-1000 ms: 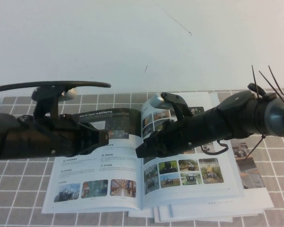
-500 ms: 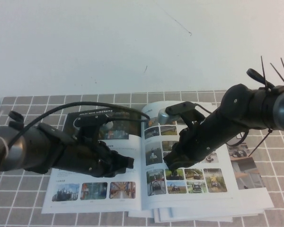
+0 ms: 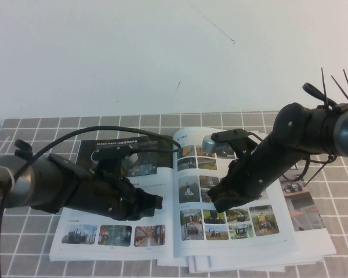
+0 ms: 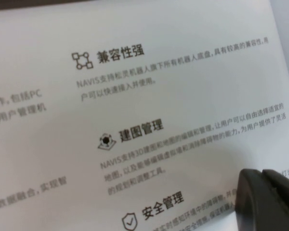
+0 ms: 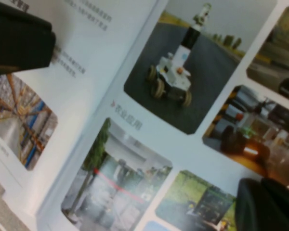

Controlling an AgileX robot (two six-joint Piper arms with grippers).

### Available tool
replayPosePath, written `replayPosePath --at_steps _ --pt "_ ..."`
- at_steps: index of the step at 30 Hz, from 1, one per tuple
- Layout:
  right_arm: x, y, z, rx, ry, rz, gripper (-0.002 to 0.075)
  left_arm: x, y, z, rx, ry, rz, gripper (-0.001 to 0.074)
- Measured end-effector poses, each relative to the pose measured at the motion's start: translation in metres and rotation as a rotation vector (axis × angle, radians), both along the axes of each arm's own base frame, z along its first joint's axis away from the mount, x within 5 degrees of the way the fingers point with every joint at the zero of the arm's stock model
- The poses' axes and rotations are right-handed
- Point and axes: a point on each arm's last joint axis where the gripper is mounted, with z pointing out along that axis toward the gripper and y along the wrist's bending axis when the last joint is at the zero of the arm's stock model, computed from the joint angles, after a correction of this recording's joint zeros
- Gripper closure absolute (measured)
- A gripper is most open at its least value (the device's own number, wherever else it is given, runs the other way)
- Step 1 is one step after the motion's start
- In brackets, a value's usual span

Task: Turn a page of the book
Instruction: Open the closed book

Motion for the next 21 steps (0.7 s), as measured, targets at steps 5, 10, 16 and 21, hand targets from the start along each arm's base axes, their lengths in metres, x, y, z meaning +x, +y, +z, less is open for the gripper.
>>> replayPosePath --at_steps 5,10,16,21 --pt "0.000 -0.001 0.011 0.012 -0.022 -0.005 0.0726 -0.001 0.001 0.014 0.012 -0.052 -0.011 0.0738" --pt "-0.010 -0.004 0.045 0.014 -0.085 0.043 0.0726 -0.009 0.002 0.057 0.003 -0.179 -0.055 0.0738" --pt "-0.038 -0.023 0.147 0.035 -0.320 0.120 0.0726 -0.044 0.009 0.137 -0.013 -0.366 -0.191 0.0738" --pt "-0.079 -0.055 0.219 -0.047 -0.488 0.156 0.0726 -0.093 0.032 0.191 0.105 -0.450 -0.234 0.0738"
